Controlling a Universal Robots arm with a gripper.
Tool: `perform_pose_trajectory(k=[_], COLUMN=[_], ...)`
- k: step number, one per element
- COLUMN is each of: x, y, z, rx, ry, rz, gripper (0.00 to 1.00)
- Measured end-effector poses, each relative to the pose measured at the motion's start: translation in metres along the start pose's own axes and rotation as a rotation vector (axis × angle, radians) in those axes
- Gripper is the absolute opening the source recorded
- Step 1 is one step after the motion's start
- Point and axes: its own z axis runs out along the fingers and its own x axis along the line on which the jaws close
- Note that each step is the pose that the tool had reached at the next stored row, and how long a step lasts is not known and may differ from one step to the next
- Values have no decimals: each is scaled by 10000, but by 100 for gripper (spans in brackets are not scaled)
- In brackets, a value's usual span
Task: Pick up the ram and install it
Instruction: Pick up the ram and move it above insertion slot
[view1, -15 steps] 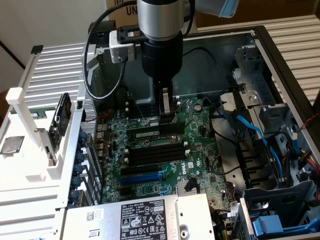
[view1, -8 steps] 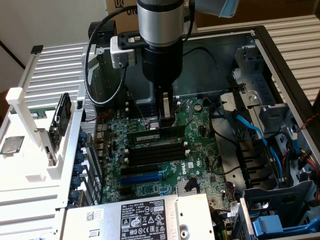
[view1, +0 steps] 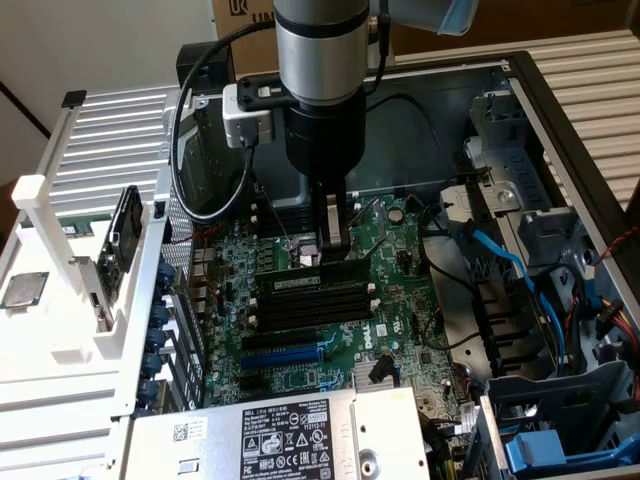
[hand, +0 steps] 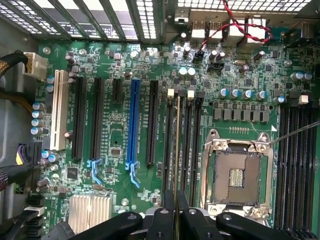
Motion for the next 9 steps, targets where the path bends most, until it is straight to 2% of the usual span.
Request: perform_pose_trajectory(k=[9], x=[19], y=[-1], z=[39], rx=[6], ry=[17], rz=[64], gripper=[13])
